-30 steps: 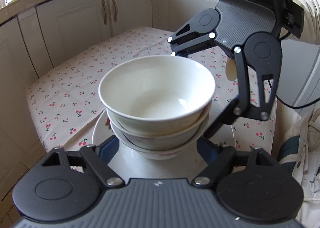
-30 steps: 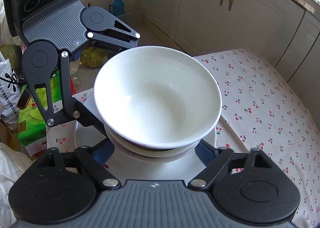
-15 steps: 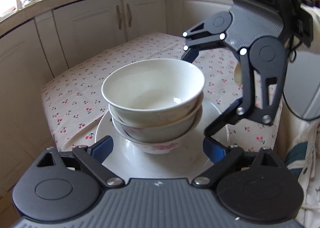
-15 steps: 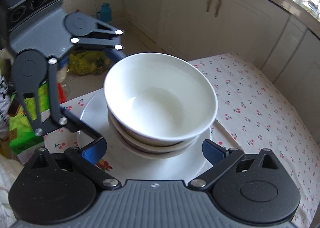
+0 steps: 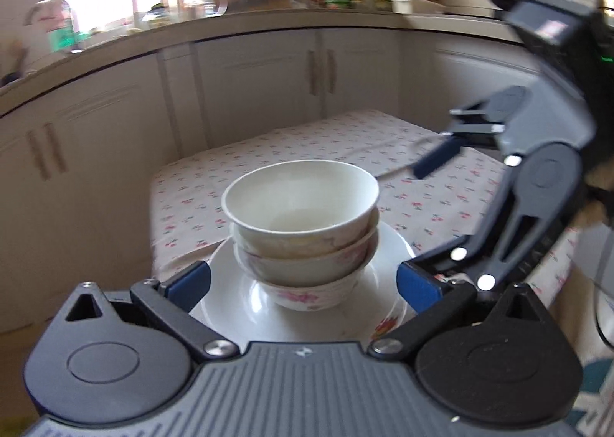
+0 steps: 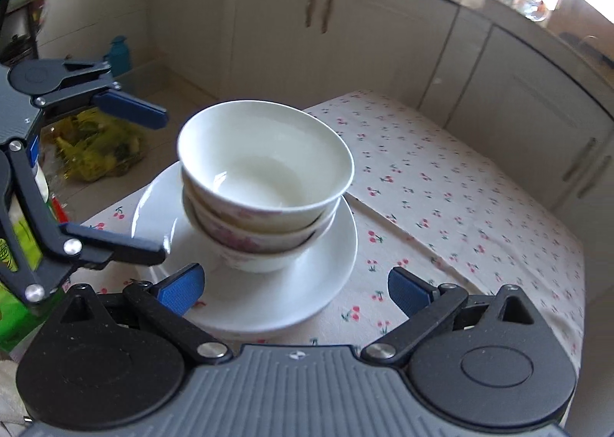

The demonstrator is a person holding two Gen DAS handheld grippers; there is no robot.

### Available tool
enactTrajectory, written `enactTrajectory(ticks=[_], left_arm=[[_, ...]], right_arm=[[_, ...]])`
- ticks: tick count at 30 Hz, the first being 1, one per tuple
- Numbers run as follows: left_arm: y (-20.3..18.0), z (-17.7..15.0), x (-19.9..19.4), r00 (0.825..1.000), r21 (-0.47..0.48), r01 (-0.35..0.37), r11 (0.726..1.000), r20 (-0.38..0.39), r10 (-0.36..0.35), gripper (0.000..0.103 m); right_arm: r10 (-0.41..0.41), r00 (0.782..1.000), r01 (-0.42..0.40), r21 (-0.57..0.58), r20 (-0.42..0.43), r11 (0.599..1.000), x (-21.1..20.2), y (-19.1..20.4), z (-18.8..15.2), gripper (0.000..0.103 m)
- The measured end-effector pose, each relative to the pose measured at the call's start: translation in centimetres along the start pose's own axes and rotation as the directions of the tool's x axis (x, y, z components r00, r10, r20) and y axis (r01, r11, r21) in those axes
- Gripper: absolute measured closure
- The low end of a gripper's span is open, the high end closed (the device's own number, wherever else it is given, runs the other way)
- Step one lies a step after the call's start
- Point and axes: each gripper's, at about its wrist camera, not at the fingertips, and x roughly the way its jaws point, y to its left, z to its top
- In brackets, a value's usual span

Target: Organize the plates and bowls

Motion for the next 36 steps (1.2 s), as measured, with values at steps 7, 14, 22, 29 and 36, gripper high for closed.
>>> enactTrajectory(ticks=[7, 14, 22, 29, 36], left_arm=[[-3.1, -0.3, -2.6, 0.987, -0.081, -0.158, 0.984, 0.003, 0.158, 0.001], [-5.2, -1.2, -3.9, 0.945, -0.291, -0.328, 0.899, -0.089, 0.316, 0.001], [-8.4, -0.8, -6.3, 0.931, -0.283, -0.365, 0.887, -0.115, 0.346, 0.001], [-9.2, 0.2, -8.8, 0.921, -0.326, -0.389, 0.862, -0.107, 0.375, 0.001], [-10.1, 0.4, -10.2, 0.925, -0.334, -0.379, 0.863, -0.112, 0.363, 0.001]], right_arm=[[-0.151, 0.989, 0.15, 0.151, -0.009, 0.977, -2.6, 0.8, -2.2, 0.0], [-0.31, 0.947, 0.32, 0.293, -0.083, 0.901, -3.5, 1.6, -5.5, 0.0], [-0.372, 0.924, 0.379, 0.369, -0.092, 0.849, -7.2, 3.4, -8.1, 0.0], [-0.376, 0.926, 0.353, 0.429, -0.035, 0.831, -10.9, 3.9, -7.4, 0.0], [-0.389, 0.921, 0.362, 0.454, -0.038, 0.814, -12.8, 4.5, -7.7, 0.0]])
